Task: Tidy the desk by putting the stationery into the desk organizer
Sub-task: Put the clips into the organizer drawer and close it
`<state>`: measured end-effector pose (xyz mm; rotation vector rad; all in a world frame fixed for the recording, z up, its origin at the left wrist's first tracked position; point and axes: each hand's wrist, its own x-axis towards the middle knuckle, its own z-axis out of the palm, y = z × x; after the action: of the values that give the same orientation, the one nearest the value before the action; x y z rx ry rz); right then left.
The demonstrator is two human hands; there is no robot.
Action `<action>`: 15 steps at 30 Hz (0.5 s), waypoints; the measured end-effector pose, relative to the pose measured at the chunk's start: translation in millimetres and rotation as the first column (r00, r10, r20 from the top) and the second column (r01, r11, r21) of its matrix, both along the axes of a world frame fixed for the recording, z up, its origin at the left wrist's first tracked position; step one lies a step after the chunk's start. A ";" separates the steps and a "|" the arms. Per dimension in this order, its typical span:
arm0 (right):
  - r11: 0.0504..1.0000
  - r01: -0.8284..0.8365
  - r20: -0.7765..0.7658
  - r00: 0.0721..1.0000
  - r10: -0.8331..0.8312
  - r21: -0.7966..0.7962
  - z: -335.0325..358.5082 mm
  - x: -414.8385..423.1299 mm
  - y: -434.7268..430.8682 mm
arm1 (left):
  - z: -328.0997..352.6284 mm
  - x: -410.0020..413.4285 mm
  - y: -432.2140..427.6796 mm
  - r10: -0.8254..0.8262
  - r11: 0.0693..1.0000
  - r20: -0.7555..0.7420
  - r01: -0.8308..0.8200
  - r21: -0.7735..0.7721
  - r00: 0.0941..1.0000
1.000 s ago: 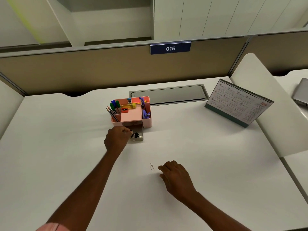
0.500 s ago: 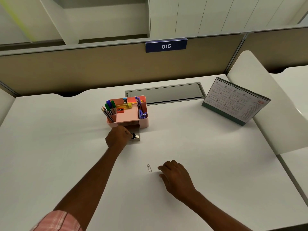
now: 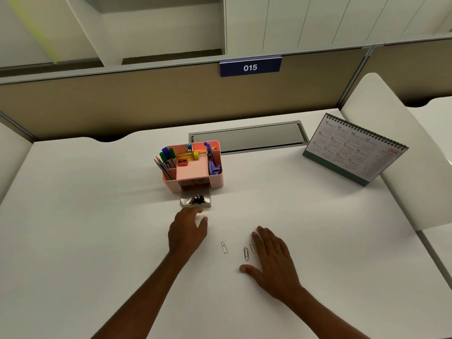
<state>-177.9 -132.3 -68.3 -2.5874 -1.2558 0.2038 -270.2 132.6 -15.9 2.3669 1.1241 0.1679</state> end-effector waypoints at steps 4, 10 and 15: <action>0.999 -0.044 0.011 0.999 0.044 -0.003 -1.1 -3.3 -5.8 | -12.7 -0.3 -4.3 -0.054 0.998 -0.066 0.053 -0.020 0.996; 0.999 -0.040 0.016 0.999 0.041 -0.015 -0.3 -5.4 -5.9 | -11.3 15.1 -0.1 -0.077 0.997 -0.077 0.074 -0.038 0.994; 0.999 -0.036 0.023 0.999 0.037 -0.028 1.2 -5.2 -5.7 | -6.9 30.7 8.4 -0.100 0.994 -0.115 0.095 -0.051 0.988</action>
<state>-183.1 -138.0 -67.1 -2.5988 -1.3177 0.1997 -239.4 141.1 -22.8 2.4114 1.0508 -0.0307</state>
